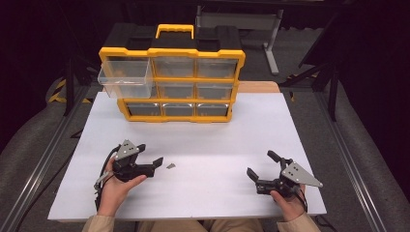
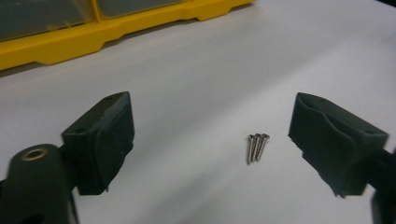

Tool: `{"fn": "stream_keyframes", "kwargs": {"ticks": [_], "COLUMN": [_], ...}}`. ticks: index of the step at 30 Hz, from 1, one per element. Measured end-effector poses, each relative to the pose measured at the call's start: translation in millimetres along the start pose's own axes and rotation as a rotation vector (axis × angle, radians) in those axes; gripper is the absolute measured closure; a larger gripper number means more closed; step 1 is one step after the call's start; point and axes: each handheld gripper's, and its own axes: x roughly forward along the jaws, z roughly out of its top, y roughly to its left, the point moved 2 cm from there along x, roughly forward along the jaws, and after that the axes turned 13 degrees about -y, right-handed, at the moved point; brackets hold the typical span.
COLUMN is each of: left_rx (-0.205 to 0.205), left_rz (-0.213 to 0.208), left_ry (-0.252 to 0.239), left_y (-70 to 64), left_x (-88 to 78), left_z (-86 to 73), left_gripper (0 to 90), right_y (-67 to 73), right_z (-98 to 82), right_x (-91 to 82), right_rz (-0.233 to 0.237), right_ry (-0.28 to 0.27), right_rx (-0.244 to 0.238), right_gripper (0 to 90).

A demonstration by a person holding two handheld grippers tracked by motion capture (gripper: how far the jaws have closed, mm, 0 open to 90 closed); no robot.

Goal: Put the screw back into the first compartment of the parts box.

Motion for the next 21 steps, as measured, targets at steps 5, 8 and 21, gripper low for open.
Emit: {"fn": "stream_keyframes", "kwargs": {"ticks": [5, 8, 21], "left_rx": [0.009, 0.018, -0.029], "left_rz": [-0.021, -0.023, -0.078], "left_ry": [0.059, 0.1, 0.213], "left_y": [-0.9, -2.0, -5.3], "left_x": [9.3, 15.6, 31.5], "left_z": [0.7, -1.6, -6.5], "left_gripper": [31.9, 38.2, 62.8], "right_y": [0.0, -0.1, 0.3], "right_z": [0.6, 0.6, 0.1], "right_x": [-0.2, -0.2, 0.2], "right_rz": [-0.001, -0.001, 0.007], "right_ry": [-0.001, -0.003, 0.001], "right_rx": [-0.004, -0.003, -0.009], "right_gripper": [2.5, 2.6, 3.2]}}
